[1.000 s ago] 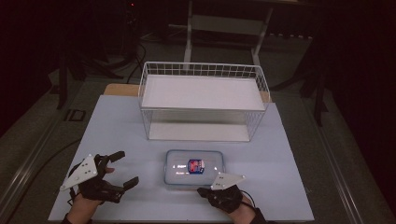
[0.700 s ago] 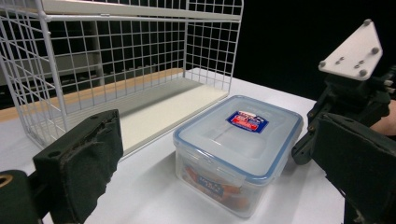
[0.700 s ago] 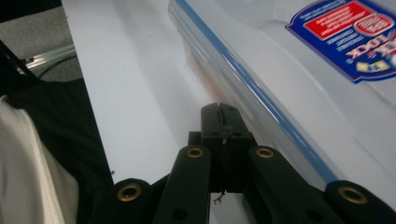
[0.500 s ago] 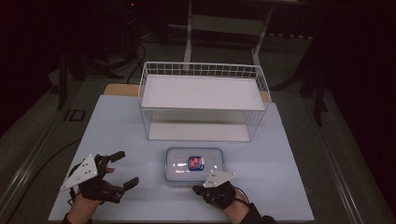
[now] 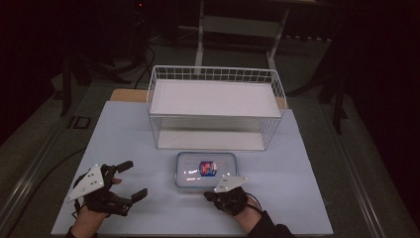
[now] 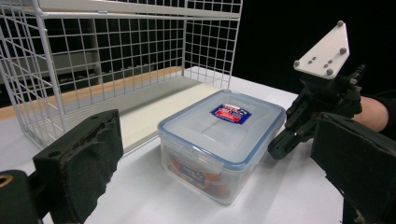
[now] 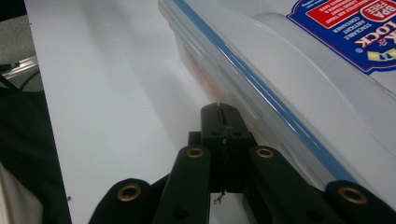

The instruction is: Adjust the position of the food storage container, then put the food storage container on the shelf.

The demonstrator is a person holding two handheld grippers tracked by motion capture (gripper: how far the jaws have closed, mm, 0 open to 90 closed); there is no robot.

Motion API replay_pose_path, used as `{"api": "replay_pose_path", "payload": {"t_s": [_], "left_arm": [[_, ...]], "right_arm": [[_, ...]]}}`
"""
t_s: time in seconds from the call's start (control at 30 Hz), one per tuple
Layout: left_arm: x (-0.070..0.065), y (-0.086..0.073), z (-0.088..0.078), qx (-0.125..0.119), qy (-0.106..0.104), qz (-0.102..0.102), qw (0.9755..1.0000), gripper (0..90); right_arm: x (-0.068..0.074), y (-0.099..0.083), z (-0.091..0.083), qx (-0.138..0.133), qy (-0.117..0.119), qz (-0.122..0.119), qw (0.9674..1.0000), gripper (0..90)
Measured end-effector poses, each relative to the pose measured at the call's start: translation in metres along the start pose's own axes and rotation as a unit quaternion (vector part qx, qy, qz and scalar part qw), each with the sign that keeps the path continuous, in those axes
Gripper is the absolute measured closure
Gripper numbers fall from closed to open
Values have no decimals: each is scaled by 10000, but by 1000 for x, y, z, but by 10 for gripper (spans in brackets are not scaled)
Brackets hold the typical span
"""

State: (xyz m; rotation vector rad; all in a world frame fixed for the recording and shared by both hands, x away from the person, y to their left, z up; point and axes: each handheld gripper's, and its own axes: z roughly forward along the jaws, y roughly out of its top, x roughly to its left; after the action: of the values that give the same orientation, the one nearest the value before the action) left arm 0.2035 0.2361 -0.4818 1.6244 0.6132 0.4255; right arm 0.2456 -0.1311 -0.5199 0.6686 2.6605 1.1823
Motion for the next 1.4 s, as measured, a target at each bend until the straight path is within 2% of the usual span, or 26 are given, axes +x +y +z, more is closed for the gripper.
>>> {"api": "replay_pose_path", "payload": {"t_s": [0.13,0.3,0.43,0.53,0.57,0.6,0.63,0.67,0.7,0.73,0.77,0.8,0.83,0.9,0.93,0.97,1.0,1.03,1.07,1.1,1.17,1.2,1.23,1.27,1.37,1.4], "left_arm": [[0,0,0,9,5,-5,10000,26],[0,0,0,41,41,-14,10000,25],[1,0,1,79,78,-77,9999,25],[2,1,2,103,100,-204,9997,25],[2,1,2,103,100,-204,9997,25],[3,3,3,125,160,-200,9996,25],[3,4,4,146,188,-240,9994,25],[3,4,4,146,188,-240,9994,25],[3,4,4,146,188,-240,9994,25],[1,11,9,200,207,-369,9989,25],[1,11,9,200,207,-369,9989,25],[-1,15,14,275,192,-388,9987,26],[-1,15,14,275,192,-388,9987,26],[-4,21,21,436,173,-355,9983,26],[-4,21,21,436,173,-355,9983,26],[-4,21,21,436,173,-355,9983,26],[-6,26,27,537,119,-344,9979,26],[-5,29,31,626,56,-395,9972,26],[-5,29,31,626,56,-395,9972,26],[-5,31,34,655,45,-427,9969,26],[-3,36,37,670,-21,-549,9962,26],[-2,38,39,705,-25,-617,9956,26],[-1,41,40,766,-49,-654,9949,26],[0,43,43,802,-37,-689,9944,26],[1,49,50,943,-24,-648,9934,26],[2,50,52,981,-15,-623,9932,26]], "right_arm": [[3,4,-8,-218,112,2,9997,894],[8,11,-29,-623,71,-99,9980,832],[4,14,-46,-908,-72,-135,9958,710],[-4,14,-58,-1077,-202,-19,9940,587],[-4,14,-58,-1077,-202,-19,9940,587],[-12,14,-67,-1268,-355,125,9912,436],[-13,14,-68,-1307,-368,165,9906,386],[-13,14,-68,-1307,-368,165,9906,386],[-16,13,-71,-1400,-407,219,9891,386],[-21,13,-77,-1539,-439,253,9868,154],[-21,13,-77,-1539,-439,253,9868,154],[-23,13,-83,-1664,-549,224,9843,135],[-23,13,-83,-1664,-549,224,9843,135],[-26,12,-91,-1793,-544,238,9820,104],[-26,12,-91,-1793,-544,238,9820,104],[-28,12,-95,-1876,-552,250,9804,104],[-28,12,-95,-1876,-552,250,9804,104],[-28,14,-103,-1937,-1023,125,9756,107],[-28,14,-103,-1937,-1023,125,9756,107],[-28,13,-106,-1980,-1196,37,9729,136],[-28,13,-106,-1962,-1192,45,9733,142],[-30,11,-108,-2001,-1083,118,9737,142],[-32,10,-109,-2071,-1077,167,9722,157],[-32,10,-109,-2071,-1077,167,9722,157],[-36,8,-114,-2193,-1087,350,9689,169],[-38,7,-116,-2141,-1148,459,9690,174]]}}
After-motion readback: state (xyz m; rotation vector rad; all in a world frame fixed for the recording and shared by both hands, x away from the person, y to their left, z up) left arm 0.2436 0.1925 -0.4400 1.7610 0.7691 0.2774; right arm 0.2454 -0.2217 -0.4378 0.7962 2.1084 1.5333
